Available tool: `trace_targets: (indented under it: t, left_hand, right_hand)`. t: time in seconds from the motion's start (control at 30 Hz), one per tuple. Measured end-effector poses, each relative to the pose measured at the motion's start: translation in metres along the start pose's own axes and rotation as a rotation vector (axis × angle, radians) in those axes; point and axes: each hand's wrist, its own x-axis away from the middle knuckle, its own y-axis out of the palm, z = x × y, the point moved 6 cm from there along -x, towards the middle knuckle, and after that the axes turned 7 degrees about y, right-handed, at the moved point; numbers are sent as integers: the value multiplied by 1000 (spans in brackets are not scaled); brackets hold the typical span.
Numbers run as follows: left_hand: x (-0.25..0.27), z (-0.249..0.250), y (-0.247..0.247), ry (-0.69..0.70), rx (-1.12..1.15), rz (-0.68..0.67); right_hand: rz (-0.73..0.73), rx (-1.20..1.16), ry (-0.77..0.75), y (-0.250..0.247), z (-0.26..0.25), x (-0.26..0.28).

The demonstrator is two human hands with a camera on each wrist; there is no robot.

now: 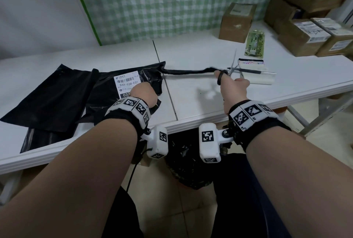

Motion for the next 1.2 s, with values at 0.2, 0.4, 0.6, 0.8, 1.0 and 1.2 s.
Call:
trace_targets:
  t: [0.2, 0.4, 0.6, 0.8, 1.0, 1.2]
  left_hand:
    - [-3, -1, -1, 8, -4, -23]
    - [-3, -3, -2, 52, 33, -5]
    - [-4, -2, -1, 63, -1, -51]
    - [-26, -1, 2, 75, -147, -250]
    - [-35, 2, 7, 87, -256, -337]
    - [-32, 1, 5, 61, -194, -387]
  right_hand:
    - [36, 477, -106, 5, -8, -5]
    - [-69, 764, -301, 36, -10, 2]
    - [-41, 829, -359, 49, -29, -9]
    - [12, 903, -417, 69, -55, -32]
    - [42, 952, -337, 99, -63, -61]
    - [49, 1121, -303, 103, -68, -73]
